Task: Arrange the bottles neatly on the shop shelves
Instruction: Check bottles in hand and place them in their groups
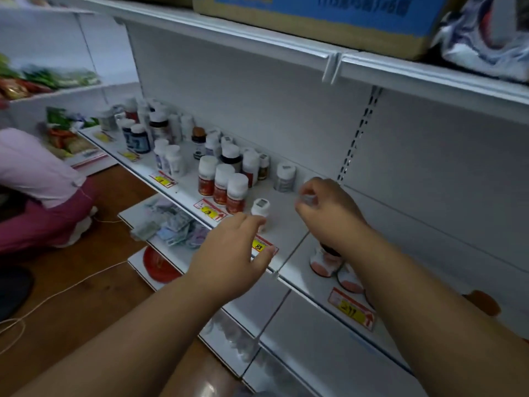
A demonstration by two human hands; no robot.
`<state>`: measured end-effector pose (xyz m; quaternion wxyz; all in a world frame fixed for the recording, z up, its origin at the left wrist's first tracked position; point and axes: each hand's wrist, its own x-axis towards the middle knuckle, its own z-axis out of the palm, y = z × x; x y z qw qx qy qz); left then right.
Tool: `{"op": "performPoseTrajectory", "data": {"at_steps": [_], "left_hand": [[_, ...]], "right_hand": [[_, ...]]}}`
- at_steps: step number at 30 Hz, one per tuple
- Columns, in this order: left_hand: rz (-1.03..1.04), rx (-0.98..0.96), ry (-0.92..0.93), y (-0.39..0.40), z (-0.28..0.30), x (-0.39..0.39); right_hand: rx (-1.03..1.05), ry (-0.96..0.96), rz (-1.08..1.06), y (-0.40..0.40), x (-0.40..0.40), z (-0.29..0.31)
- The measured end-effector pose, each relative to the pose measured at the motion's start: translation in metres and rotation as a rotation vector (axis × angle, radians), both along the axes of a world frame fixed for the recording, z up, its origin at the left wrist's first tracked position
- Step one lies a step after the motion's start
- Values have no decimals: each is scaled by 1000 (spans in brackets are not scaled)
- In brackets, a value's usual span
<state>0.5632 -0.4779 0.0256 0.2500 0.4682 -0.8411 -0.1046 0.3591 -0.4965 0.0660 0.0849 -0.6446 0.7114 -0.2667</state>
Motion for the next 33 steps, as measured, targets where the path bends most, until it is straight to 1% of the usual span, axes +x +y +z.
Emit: {"op": "performPoseTrajectory", "data": {"at_steps": [4,6,9,11,13,17,19,22,24,25,27,28,30,31,32,33], "left_hand": [[-38,-31,-34,-56,5,-5],[-65,-36,-42,-78,9,-5],[-94,-25,-38,-103,11,-4],[-126,-9,-41,-115,9,-3],[-176,0,-59,-127,6,1],[-269,1,-46,-157,2,14],[-329,0,-51,-170,2,21],[-401,-16,-56,-189,0,30],[-423,-17,-44,-200,0,39],[-429,-18,-35,-205,1,43],[-435,-19,-16,-214,3,51],[-443,-16,0,-218,3,54],[-467,8,50,-221,7,58],[-481,39,79,-221,9,59],[-500,83,111,-218,12,61],[-528,133,144,-214,13,62]], "right_hand": [[189,44,-69,-83,-33,-25],[300,114,-105,-115,-41,-33],[449,217,-183,-148,-41,-43],[499,259,-238,-160,-39,-52],[490,269,-307,-168,-35,-62],[384,312,-509,-182,-27,-72],[370,291,-592,-189,-25,-75],[367,245,-638,-192,-28,-78],[268,138,-650,-185,-23,-76],[192,31,-658,-178,-18,-75],[10,-258,-679,-158,-1,-68],[-64,-448,-677,-145,11,-62],[-159,-897,-610,-121,39,-49],[-194,-1061,-559,-109,53,-42],[-220,-1145,-523,-98,66,-34],[-241,-1180,-494,-89,78,-27]]}}
